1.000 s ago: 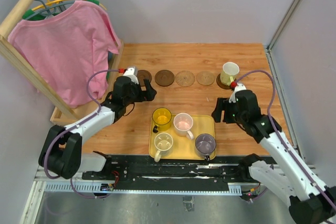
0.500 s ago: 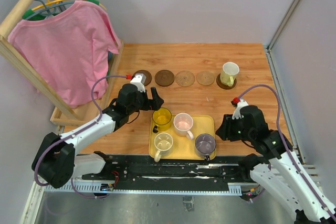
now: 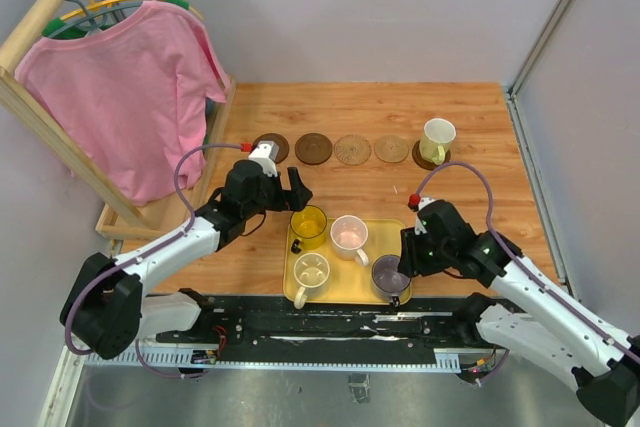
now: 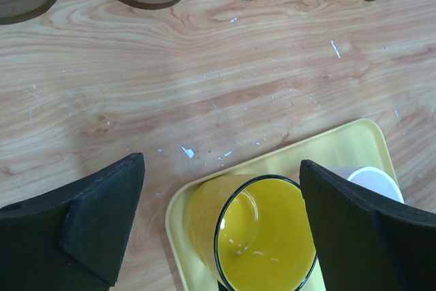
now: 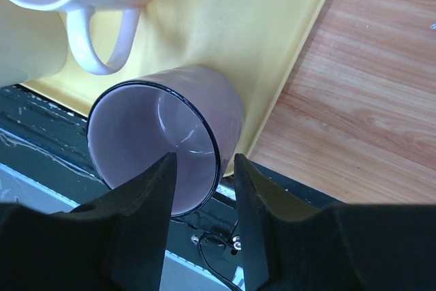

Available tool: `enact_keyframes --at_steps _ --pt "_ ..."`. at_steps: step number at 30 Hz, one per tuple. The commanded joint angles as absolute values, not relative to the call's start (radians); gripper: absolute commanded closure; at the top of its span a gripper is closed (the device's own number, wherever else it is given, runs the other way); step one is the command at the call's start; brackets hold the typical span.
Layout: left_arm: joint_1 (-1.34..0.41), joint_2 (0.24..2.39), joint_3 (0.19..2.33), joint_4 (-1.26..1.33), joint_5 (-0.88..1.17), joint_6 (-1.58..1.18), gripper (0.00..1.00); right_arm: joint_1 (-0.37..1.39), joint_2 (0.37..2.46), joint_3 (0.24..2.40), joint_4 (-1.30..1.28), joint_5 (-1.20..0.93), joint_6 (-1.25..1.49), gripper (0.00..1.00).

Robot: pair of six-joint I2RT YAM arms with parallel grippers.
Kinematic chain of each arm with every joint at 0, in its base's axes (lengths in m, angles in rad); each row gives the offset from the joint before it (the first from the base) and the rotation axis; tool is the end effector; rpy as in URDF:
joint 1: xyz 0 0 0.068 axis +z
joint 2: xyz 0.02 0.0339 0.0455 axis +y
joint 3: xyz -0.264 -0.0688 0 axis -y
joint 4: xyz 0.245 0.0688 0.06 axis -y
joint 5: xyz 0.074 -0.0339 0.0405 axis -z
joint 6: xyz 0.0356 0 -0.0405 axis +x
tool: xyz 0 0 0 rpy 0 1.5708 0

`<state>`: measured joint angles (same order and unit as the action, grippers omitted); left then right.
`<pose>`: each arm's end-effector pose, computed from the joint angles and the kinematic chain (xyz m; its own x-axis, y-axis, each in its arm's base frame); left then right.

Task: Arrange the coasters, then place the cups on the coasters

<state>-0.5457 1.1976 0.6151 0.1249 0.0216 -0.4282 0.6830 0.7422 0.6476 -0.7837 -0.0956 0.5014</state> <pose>0.2216 -0.1354 0.2262 -0.5659 -0.1421 -0.8122 0.3303 0.8635 -0.3812 0.1102 0.0941 0.2443 -0.8482 -0.0733 -0.5246 -0.3054 0.8768 0.3713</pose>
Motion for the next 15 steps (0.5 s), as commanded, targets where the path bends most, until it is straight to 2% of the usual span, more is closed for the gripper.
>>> enact_keyframes --at_steps 1,5,11,15 --pt "-0.554 1.167 0.612 0.128 0.014 -0.426 0.00 0.739 0.792 0.643 -0.779 -0.004 0.533 0.59" --pt "-0.554 1.163 0.601 0.126 0.008 -0.428 0.00 0.756 0.851 0.662 -0.795 0.051 0.534 0.61" --pt "-0.554 1.174 0.597 0.127 0.000 -0.427 0.00 0.780 0.924 0.697 -0.789 0.113 0.526 0.79" --pt "-0.554 1.185 0.597 0.135 -0.003 -0.428 0.00 0.782 0.961 0.729 -0.758 0.149 0.504 0.80"
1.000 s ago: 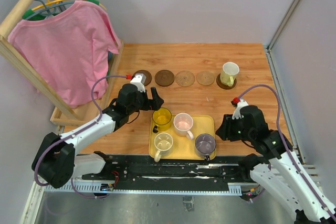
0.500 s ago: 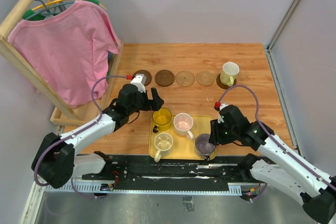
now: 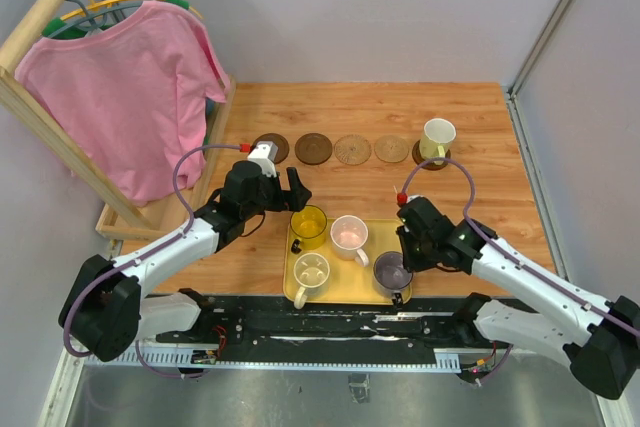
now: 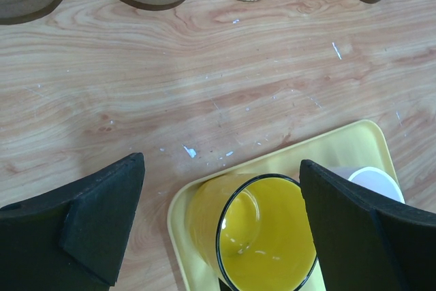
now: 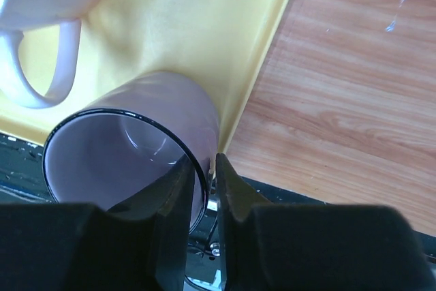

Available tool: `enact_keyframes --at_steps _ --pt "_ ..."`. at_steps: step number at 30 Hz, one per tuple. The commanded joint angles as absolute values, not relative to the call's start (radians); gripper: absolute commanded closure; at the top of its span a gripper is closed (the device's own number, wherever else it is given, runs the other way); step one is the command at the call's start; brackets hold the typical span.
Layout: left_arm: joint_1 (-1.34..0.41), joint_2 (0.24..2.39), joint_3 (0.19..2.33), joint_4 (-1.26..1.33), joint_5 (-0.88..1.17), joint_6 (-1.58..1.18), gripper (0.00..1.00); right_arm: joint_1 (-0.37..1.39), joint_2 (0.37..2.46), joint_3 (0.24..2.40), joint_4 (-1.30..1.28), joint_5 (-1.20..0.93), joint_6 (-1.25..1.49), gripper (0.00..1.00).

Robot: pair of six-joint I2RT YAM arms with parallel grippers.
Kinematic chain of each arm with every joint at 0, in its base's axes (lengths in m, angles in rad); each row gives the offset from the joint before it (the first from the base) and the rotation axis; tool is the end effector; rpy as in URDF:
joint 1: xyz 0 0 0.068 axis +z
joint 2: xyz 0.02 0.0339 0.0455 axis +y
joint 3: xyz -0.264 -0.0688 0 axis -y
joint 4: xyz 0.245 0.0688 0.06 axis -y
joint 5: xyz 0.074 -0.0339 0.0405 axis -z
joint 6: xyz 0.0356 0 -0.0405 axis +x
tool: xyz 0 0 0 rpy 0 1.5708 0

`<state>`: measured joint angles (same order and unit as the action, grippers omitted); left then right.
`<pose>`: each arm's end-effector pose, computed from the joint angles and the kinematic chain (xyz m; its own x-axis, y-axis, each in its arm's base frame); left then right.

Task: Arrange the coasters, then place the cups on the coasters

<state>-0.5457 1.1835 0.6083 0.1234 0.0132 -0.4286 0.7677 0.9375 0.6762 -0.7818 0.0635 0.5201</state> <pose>0.2195 -0.1338 0.2272 -0.5593 -0.1465 -0.8159 0.3262 0.8659 -0.3791 0.1247 0.1172 0.2263 -0.8725 -0.1528 -0.4642 -0.2726 0.9406 0.2027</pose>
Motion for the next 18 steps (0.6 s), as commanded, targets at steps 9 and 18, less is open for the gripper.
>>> enact_keyframes --at_steps 9,18 --pt "-0.554 1.205 0.599 0.145 -0.010 -0.424 0.00 0.782 1.082 0.797 -0.682 0.259 0.437 0.82" --pt "-0.554 1.226 0.607 0.143 -0.015 -0.415 0.00 0.778 1.198 0.834 -0.628 0.342 0.418 0.82"
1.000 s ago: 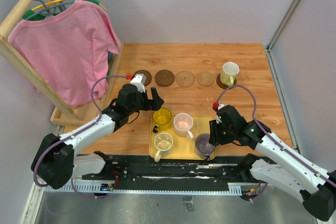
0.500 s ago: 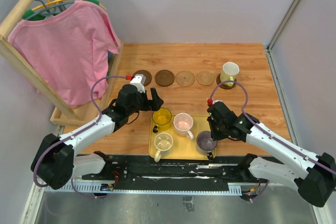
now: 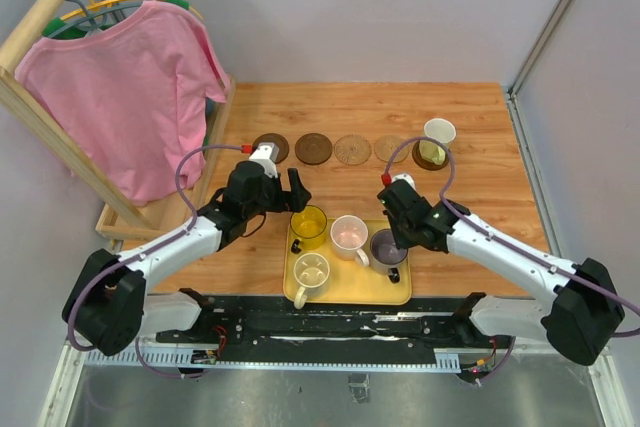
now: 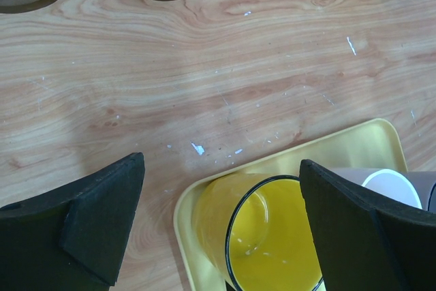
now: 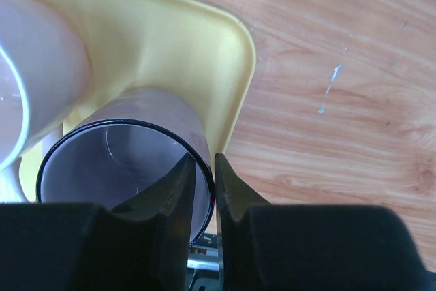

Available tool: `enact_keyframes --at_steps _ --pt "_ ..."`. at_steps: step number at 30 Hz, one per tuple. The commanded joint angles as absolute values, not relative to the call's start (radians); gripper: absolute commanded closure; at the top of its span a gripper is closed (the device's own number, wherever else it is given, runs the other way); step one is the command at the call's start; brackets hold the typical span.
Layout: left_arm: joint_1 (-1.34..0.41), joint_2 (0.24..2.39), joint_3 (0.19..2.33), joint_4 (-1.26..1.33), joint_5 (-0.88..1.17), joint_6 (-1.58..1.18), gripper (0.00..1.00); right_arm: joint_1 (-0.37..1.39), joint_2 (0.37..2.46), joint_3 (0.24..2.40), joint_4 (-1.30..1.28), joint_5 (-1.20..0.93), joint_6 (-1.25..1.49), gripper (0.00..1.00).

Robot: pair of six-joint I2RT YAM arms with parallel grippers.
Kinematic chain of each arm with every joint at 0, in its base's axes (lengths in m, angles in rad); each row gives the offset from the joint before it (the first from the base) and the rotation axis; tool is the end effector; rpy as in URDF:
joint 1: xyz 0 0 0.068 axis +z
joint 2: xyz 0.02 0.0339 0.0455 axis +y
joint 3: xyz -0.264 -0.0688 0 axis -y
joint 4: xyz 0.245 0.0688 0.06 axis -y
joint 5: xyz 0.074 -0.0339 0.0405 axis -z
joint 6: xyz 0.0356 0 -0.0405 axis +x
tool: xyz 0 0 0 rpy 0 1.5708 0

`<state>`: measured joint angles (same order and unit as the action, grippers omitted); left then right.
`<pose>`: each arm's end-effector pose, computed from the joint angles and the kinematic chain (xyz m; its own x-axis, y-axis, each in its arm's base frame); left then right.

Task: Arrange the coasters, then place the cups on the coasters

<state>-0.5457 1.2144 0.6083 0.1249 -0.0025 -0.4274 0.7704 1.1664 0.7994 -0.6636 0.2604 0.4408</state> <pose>0.2228 -0.1352 0.2199 -0.5744 -0.1362 -0.8072 0.3066 0.8785 -0.3664 0.1658 0.1481 0.2313 -0.8032 -0.2050 -0.5593 -0.2601 0.9654 0.0197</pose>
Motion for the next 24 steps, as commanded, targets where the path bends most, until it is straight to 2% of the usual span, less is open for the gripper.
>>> enact_keyframes --at_steps 1,6,12,13,19,24 --pt "-0.554 1.228 0.609 0.142 -0.016 -0.414 0.00 0.775 1.209 0.838 -0.623 0.350 0.413 0.82" --pt "-0.554 1.240 0.613 0.139 -0.020 -0.410 0.00 0.727 1.247 0.843 -0.593 0.354 0.401 0.81" --pt "-0.554 1.255 0.619 0.140 -0.017 -0.407 0.00 0.675 1.289 0.857 -0.529 0.362 0.381 0.77" --pt "-0.554 1.256 0.620 0.138 -0.018 -0.407 0.00 0.674 1.295 0.865 -0.527 0.363 0.377 0.74" --pt "-0.554 1.244 0.616 0.139 -0.020 -0.407 0.00 0.675 1.238 0.878 -0.550 0.344 0.384 0.40" --pt "-0.554 1.239 0.608 0.142 -0.014 -0.408 0.00 0.676 1.075 0.844 -0.594 0.343 0.418 0.34"
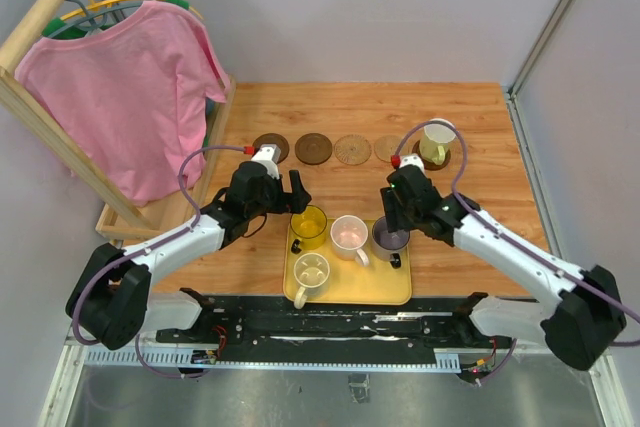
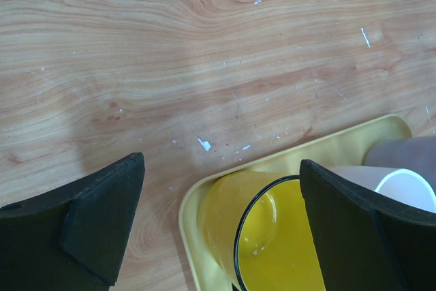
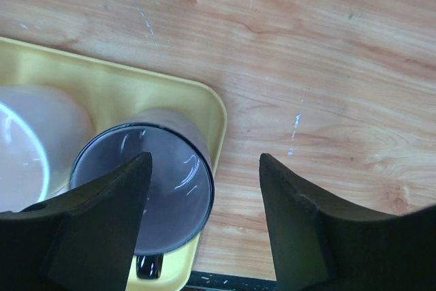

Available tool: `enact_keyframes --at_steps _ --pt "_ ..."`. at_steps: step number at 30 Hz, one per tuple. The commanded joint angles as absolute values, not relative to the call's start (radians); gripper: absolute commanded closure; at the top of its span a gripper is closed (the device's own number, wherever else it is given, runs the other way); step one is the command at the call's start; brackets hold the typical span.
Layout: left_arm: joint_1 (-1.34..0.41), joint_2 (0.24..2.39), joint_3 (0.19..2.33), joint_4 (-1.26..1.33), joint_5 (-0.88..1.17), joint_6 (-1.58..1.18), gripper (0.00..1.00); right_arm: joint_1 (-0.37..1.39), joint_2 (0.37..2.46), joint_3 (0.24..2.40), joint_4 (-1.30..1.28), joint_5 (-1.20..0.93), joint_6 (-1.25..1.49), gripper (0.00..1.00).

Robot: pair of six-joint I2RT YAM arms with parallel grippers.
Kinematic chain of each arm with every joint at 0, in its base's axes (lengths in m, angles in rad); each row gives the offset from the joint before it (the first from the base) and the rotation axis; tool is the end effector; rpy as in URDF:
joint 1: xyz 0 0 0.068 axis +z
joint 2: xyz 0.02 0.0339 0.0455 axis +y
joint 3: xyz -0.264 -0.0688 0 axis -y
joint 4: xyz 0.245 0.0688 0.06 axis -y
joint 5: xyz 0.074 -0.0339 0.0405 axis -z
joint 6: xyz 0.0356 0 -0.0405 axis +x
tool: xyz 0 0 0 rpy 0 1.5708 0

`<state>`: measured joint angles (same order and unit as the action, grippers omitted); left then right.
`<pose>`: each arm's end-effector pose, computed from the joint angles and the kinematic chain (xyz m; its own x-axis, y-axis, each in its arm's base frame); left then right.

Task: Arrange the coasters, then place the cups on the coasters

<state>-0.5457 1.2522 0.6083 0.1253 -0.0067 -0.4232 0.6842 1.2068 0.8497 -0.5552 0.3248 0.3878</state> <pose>0.2262 -0.1371 0.2108 -0.5974 -0.1177 -0.7933 0.2947 0.8877 -0.3537 0.1951 0.1444 0.2456 -0.7367 -0.1384 -0.6619 -0.1827 0.9832 -0.0023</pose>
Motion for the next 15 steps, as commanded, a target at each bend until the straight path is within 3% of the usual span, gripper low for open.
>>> enact_keyframes --at_steps 1,7,15 --pt "-0.554 1.241 0.608 0.142 -0.012 -0.408 0.00 0.679 1.040 0.835 -0.603 0.337 0.426 0.34" --pt "-0.554 1.237 0.605 0.144 0.000 -0.410 0.00 0.699 0.844 0.751 -0.646 0.232 0.484 0.31" --pt "-0.554 1.241 0.611 0.139 0.000 -0.408 0.00 0.894 0.824 0.676 -0.677 0.290 0.637 0.26"
